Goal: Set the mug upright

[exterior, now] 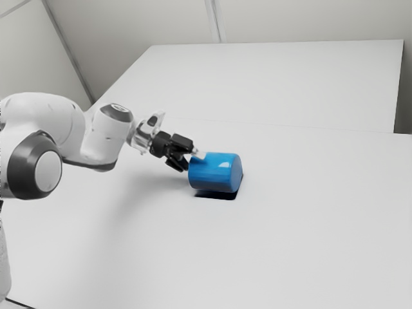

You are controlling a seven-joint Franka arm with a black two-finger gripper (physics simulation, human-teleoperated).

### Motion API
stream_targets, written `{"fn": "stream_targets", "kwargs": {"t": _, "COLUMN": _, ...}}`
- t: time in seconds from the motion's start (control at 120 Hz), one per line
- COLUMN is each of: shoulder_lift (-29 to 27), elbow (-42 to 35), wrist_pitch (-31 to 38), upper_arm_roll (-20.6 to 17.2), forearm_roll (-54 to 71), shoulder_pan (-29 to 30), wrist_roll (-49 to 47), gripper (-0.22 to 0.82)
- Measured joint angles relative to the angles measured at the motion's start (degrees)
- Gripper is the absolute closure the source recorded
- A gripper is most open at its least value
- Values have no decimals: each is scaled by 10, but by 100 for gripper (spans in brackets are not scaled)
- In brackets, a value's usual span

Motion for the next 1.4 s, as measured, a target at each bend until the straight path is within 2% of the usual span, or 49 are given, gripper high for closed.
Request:
{"fn": "stream_targets", "kwargs": {"t": 0.092, "shoulder_lift": 8, "elbow": -2, "wrist_pitch": -26, "upper_arm_roll": -2, "forearm_roll": -25, "shoulder_pan": 1, "wrist_roll": 12, "gripper": 12}}
{"fn": "stream_targets", "kwargs": {"t": 0.275, "shoulder_lift": 12, "elbow": -4, "wrist_pitch": -53, "upper_arm_roll": -9, "forearm_roll": -54, "shoulder_pan": 1, "wrist_roll": 30, "gripper": 51}}
{"fn": "stream_targets", "kwargs": {"t": 0.367, "shoulder_lift": 12, "elbow": -4, "wrist_pitch": -58, "upper_arm_roll": -10, "forearm_roll": -58, "shoulder_pan": 1, "wrist_roll": 38, "gripper": 63}}
{"fn": "stream_targets", "kwargs": {"t": 0.425, "shoulder_lift": 12, "elbow": -4, "wrist_pitch": -60, "upper_arm_roll": -10, "forearm_roll": -59, "shoulder_pan": 1, "wrist_roll": 42, "gripper": 66}}
{"fn": "stream_targets", "kwargs": {"t": 0.717, "shoulder_lift": -4, "elbow": -4, "wrist_pitch": -57, "upper_arm_roll": -10, "forearm_roll": -26, "shoulder_pan": -2, "wrist_roll": 57, "gripper": 71}}
{"fn": "stream_targets", "kwargs": {"t": 0.95, "shoulder_lift": -111, "elbow": -1, "wrist_pitch": -28, "upper_arm_roll": -11, "forearm_roll": 214, "shoulder_pan": -36, "wrist_roll": 14, "gripper": 70}}
{"fn": "stream_targets", "kwargs": {"t": 1.183, "shoulder_lift": -172, "elbow": -21, "wrist_pitch": 19, "upper_arm_roll": -12, "forearm_roll": 442, "shoulder_pan": -80, "wrist_roll": -46, "gripper": 72}}
{"fn": "stream_targets", "kwargs": {"t": 1.4, "shoulder_lift": -211, "elbow": -82, "wrist_pitch": 111, "upper_arm_roll": -46, "forearm_roll": 597, "shoulder_pan": -95, "wrist_roll": -86, "gripper": 76}}
